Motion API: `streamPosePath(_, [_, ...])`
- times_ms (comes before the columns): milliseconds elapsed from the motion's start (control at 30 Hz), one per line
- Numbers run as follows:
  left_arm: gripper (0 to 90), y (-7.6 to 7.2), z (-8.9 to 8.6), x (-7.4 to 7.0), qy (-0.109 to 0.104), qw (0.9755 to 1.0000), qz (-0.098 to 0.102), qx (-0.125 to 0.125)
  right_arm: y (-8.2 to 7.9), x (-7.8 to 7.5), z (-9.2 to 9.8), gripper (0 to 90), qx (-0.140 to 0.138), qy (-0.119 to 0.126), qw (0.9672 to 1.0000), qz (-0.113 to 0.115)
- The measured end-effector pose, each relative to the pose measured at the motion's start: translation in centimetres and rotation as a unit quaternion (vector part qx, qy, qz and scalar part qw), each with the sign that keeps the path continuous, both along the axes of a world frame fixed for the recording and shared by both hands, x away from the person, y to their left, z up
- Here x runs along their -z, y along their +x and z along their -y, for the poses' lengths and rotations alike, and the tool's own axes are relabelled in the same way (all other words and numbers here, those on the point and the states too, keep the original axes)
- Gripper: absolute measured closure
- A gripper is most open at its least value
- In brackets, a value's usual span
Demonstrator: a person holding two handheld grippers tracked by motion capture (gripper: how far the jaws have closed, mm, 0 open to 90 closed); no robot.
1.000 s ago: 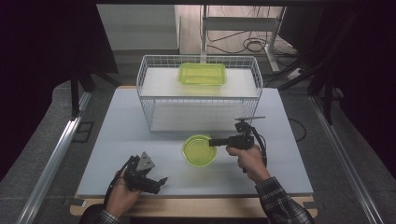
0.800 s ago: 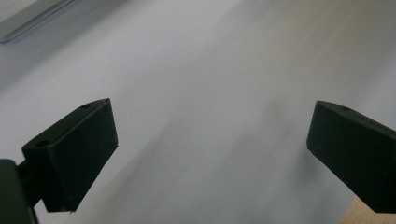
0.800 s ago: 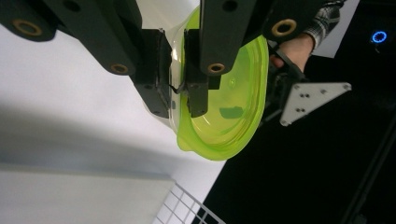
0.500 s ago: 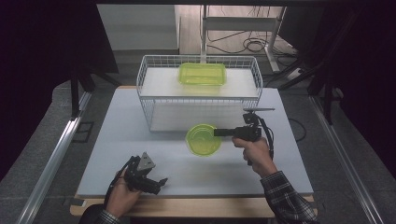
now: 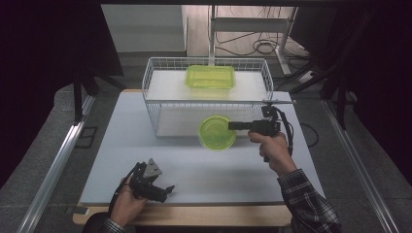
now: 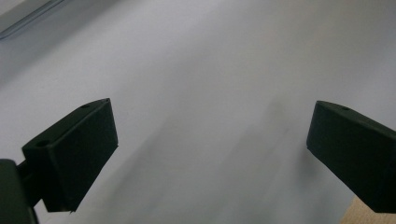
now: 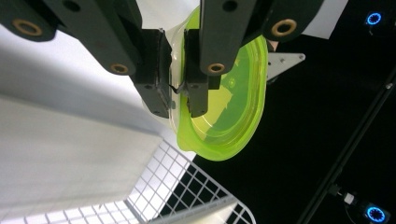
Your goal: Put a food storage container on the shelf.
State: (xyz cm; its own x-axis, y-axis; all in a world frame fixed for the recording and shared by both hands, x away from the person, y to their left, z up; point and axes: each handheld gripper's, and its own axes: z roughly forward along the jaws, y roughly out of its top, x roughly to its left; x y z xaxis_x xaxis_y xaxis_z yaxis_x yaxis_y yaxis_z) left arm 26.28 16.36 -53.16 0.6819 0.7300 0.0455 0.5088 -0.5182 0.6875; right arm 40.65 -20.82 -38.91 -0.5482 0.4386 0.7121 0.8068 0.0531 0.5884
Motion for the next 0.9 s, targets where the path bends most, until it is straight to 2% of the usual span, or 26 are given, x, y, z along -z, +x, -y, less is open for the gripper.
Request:
streamPosePath(500, [1.8,0.0,0.0,0.0,0.000,1.0000,0.001,-0.001,1.3,-3.8,1.1,81.1,0.029,0.009,0.9993,0.020])
streamPosePath(900, [1.7,0.0,-0.1,0.0,0.001,1.0000,0.000,-0.001,2.5,-6.4,0.9,81.1,0.045,0.011,0.9982,0.039])
